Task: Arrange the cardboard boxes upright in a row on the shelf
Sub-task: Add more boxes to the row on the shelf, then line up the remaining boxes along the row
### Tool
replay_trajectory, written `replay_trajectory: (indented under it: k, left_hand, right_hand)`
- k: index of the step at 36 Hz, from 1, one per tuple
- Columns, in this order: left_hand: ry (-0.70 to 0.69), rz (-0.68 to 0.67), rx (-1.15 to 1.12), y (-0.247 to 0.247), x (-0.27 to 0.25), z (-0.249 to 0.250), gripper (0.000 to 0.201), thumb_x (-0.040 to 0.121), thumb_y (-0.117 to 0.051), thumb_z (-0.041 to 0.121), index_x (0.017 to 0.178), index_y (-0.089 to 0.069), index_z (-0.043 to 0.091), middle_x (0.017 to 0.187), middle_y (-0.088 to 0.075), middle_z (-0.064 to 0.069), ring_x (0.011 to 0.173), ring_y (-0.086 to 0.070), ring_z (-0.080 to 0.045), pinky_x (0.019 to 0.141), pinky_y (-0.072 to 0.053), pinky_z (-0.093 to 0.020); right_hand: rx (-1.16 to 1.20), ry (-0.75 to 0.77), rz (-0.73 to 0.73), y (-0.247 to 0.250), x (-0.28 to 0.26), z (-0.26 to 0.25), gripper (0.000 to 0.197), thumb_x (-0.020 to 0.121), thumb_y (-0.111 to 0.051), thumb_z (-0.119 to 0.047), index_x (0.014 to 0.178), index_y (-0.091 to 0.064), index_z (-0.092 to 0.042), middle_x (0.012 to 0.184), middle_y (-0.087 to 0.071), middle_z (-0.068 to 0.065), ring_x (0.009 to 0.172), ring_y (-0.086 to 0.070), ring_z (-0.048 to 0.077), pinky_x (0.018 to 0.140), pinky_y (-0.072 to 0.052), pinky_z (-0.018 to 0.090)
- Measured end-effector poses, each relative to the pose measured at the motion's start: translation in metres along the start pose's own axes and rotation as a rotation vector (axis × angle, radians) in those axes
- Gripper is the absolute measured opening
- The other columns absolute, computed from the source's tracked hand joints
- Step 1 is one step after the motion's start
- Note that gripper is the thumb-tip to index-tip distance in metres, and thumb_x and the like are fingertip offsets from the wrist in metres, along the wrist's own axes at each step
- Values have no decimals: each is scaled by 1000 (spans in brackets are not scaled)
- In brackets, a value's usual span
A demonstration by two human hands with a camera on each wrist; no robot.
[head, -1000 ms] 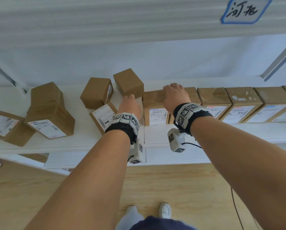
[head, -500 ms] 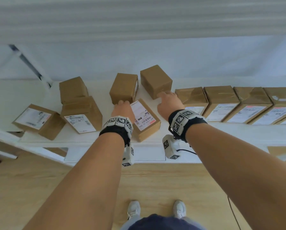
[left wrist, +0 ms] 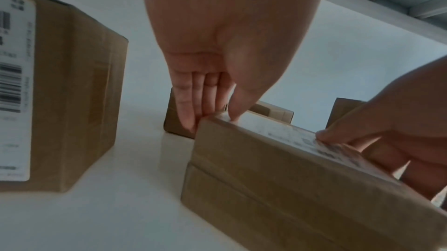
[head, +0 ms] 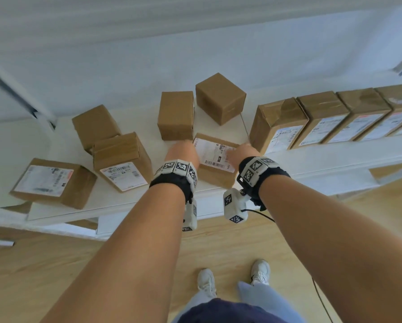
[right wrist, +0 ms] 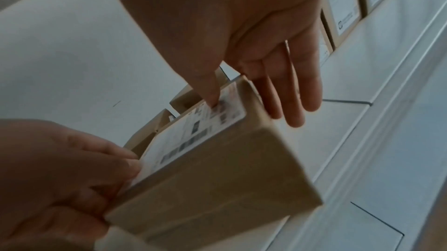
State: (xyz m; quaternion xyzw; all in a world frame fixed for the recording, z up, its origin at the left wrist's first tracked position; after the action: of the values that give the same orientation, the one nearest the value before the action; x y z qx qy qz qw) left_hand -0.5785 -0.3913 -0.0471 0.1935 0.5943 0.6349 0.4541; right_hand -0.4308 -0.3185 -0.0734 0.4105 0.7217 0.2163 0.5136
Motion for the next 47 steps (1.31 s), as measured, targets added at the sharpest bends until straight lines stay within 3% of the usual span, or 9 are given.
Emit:
replay_trajectory:
  k: [5, 10, 19, 24, 27, 29, 33, 38, 47]
  left_hand:
    - [80, -9, -89, -2, 1, -10, 23, 95, -42, 9, 115, -54, 6, 113, -63, -13, 104, -61, -31, 80, -46, -35]
    - [39, 16, -74, 1, 4, -10, 35, 96, -42, 13, 130, -46, 6, 128, -50, -14, 116, -53, -32, 91, -45, -38]
    - [24, -102, -51, -8, 9, -14, 39, 103, -36, 28, 102, -66, 1, 105, -67, -16, 87, -59, -30, 72, -41, -32]
    - [109, -260, -83, -10, 10, -4, 36, 104, -37, 19, 122, -59, -3, 128, -60, -17, 119, -57, -31, 99, -42, -34]
    - [118, -288, -110, -14, 10, 4, 37, 103, -36, 18, 124, -58, -4, 128, -60, -18, 118, -57, -32, 100, -44, -36]
    - [117, -276, -133, -14, 11, 8, 39, 103, -34, 19, 121, -60, -3, 124, -62, -19, 115, -60, -33, 97, -46, -37]
    - [118, -259, -162, -12, 12, 17, 33, 99, -38, 12, 116, -63, -2, 117, -65, -18, 101, -62, -32, 85, -48, -35]
    - [110, -128, -232, -8, 15, 17, 20, 95, -46, 12, 106, -61, 4, 95, -62, -11, 80, -57, -28, 66, -41, -31]
    - [6, 130, -490, 21, 12, 38, 31, 97, -45, 14, 127, -50, 8, 123, -62, -8, 110, -60, -28, 76, -41, -30]
  right_hand:
    - [22, 67, 102, -2, 3, -8, 51, 97, -45, -30, 138, -39, -1, 130, -53, 20, 117, -53, 36, 93, -43, 42]
    - [-56, 111, 24, -6, 6, -25, 48, 98, -37, -23, 143, -27, -8, 105, -63, 12, 85, -59, 26, 75, -51, 38]
    - [-163, 248, 15, -1, 15, -40, 37, 100, -38, -26, 135, -38, -12, 106, -61, 11, 85, -59, 27, 66, -45, 34]
    - [-127, 149, 15, 17, 19, -30, 39, 99, -35, -29, 131, -42, -7, 115, -59, 11, 91, -61, 26, 61, -42, 31]
    - [-64, 88, 43, 24, 21, -18, 33, 98, -39, -32, 119, -51, -8, 87, -58, 6, 68, -56, 20, 52, -37, 27]
    - [-67, 101, 2, 21, 19, -18, 34, 99, -39, -32, 112, -57, -5, 75, -55, 4, 66, -55, 20, 55, -39, 28]
    - [-71, 187, -77, 8, 17, -19, 35, 100, -43, -25, 121, -58, -1, 111, -63, 17, 102, -60, 33, 77, -43, 34]
    - [-99, 192, -21, 19, 12, -19, 22, 99, -43, -13, 111, -58, -3, 79, -54, 5, 80, -55, 23, 66, -45, 29]
    - [87, 302, 262, 64, 2, -20, 32, 91, -45, -4, 123, -45, -9, 108, -63, 9, 99, -61, 28, 78, -51, 36]
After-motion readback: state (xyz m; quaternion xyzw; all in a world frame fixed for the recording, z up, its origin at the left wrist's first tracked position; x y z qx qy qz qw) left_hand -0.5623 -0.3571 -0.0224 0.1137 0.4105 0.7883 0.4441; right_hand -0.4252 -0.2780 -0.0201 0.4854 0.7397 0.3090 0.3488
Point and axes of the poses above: each hand's wrist, its own x-axis towards the middle knuckle, its own y-axis out of the back of the hand, z = x × y, the point moved 5 cm from there along x, towards the middle knuckle
